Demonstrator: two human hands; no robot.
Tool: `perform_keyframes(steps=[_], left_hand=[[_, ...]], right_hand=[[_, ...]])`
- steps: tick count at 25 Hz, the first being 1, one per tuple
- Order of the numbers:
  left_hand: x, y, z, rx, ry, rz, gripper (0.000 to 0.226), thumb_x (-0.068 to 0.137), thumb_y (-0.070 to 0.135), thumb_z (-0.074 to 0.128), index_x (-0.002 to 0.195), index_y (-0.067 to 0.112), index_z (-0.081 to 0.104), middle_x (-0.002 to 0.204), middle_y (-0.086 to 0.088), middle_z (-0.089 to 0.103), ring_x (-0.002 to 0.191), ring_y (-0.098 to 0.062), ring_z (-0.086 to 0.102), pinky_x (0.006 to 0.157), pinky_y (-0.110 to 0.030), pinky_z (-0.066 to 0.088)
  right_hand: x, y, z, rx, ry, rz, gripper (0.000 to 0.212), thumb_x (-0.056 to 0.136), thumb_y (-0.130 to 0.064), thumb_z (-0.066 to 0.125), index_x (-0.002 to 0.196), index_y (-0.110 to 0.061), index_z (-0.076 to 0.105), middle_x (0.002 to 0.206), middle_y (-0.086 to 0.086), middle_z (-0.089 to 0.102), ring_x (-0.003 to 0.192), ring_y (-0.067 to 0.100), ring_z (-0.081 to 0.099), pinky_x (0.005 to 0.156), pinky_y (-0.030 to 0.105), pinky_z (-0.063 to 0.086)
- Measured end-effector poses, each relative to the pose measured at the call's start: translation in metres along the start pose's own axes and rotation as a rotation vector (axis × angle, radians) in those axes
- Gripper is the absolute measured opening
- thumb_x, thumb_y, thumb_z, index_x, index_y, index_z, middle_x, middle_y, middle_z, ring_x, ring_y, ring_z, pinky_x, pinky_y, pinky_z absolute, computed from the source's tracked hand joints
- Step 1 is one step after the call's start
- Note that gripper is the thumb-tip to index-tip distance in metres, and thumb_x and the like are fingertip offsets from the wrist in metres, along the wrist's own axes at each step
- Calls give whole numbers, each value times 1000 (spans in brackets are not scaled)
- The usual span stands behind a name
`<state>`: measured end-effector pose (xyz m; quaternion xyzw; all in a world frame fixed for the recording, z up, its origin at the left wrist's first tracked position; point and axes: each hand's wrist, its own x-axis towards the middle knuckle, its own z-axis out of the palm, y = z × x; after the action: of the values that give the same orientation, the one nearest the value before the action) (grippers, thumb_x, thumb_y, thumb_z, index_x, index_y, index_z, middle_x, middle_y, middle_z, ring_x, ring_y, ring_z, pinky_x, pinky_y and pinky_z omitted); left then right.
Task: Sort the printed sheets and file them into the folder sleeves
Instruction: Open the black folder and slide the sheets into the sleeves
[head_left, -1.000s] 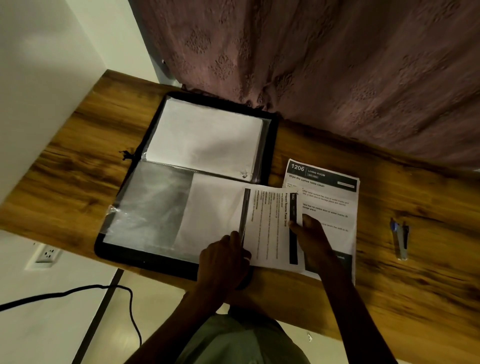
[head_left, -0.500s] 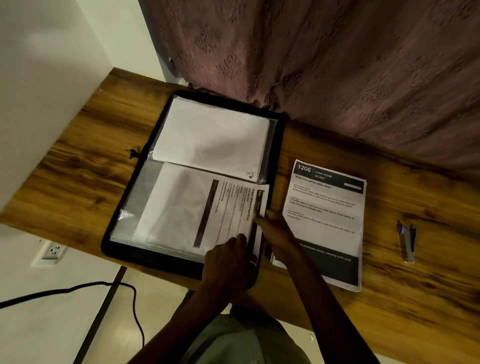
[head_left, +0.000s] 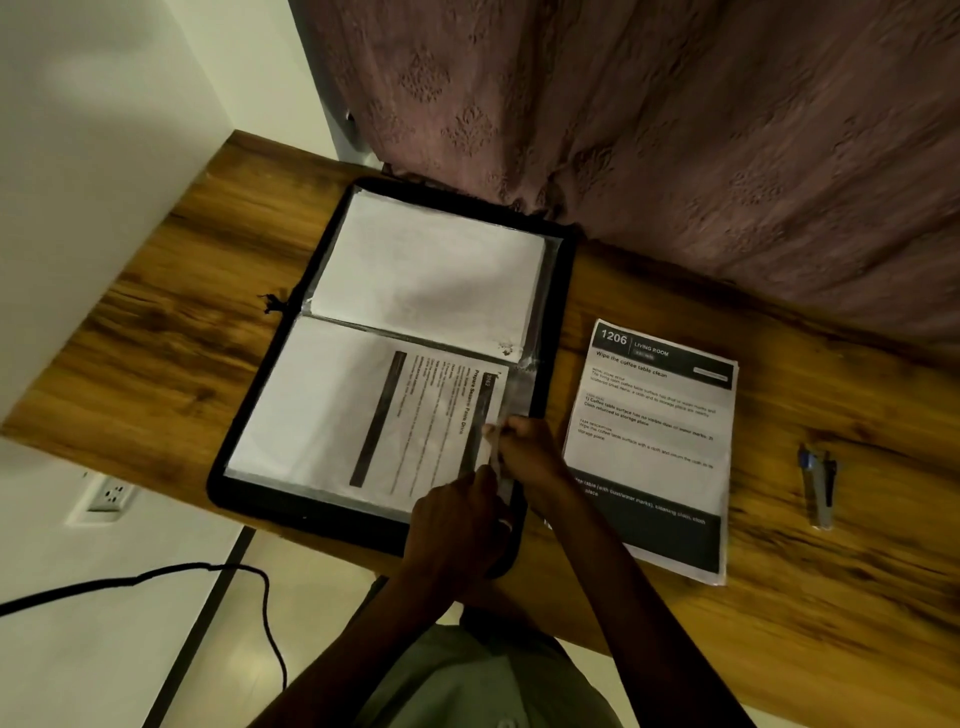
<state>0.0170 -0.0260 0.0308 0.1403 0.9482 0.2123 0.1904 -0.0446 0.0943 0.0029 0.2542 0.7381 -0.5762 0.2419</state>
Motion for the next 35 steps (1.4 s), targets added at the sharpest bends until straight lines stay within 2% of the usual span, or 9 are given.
perform_keyframes(steps=[5,10,13,18,22,24,28,30,35], left_hand=[[-2,-8,1,-29,21,91,32,97,39,55,122,20,49,112,3,60,91,-9,58,76,-19,41],[-8,-48,-7,120,85,296,65,75,65,56,125,23,48,121,-2,60,104,-21,59,81,-32,52],[-16,-84,-23,269,23,254,85,62,56,81,134,22,49,135,-4,56,122,-28,54,95,-46,49],[-23,-123,-41,329,71,137,73,49,29,98,115,17,69,117,-8,69,110,-31,65,89,-51,54],[-19,-128,-56,324,181,195,60,48,26,98,100,18,70,102,-6,72,97,-29,69,83,-49,55],[-15,-126,-65,311,221,246,60,47,24,98,99,16,70,100,-7,72,94,-30,69,81,-49,55],[-5,-120,-77,343,252,362,54,51,26,94,100,16,72,102,-6,71,97,-29,68,85,-47,53],[-3,-122,-82,345,259,402,54,52,24,94,100,17,72,104,-5,71,98,-28,68,87,-47,53],[-11,-169,-98,358,383,309,50,56,11,89,103,14,74,102,-8,73,98,-30,69,92,-48,46]], right_hand=[[-5,-2,-3,130,-43,60,19,96,-31,60,92,-14,69,75,7,60,71,22,59,63,33,52],[-15,-2,-10,334,-95,98,19,97,-36,58,100,-25,74,104,12,73,98,31,70,89,53,56],[-21,-5,-14,400,-145,116,26,101,-33,51,115,-19,69,105,10,74,97,32,71,89,53,56],[-32,-9,-17,417,-92,121,29,102,-33,49,114,-14,66,107,13,73,95,30,72,82,43,59],[-53,-8,-20,-106,403,-335,54,93,-68,35,102,-22,62,94,-1,69,79,9,67,77,34,59],[-76,-17,-12,-479,420,-669,57,89,-69,40,119,-24,58,116,-3,63,105,5,57,93,23,45],[-83,-22,27,-1279,334,-964,59,85,-59,59,132,-25,52,142,1,50,142,30,33,113,59,23],[-75,-20,34,-1356,345,-961,40,82,-41,69,117,-23,62,124,2,65,135,31,44,107,64,30],[-59,1,8,-1213,328,-910,33,73,-20,81,103,-19,65,96,2,73,91,23,70,90,51,52]])
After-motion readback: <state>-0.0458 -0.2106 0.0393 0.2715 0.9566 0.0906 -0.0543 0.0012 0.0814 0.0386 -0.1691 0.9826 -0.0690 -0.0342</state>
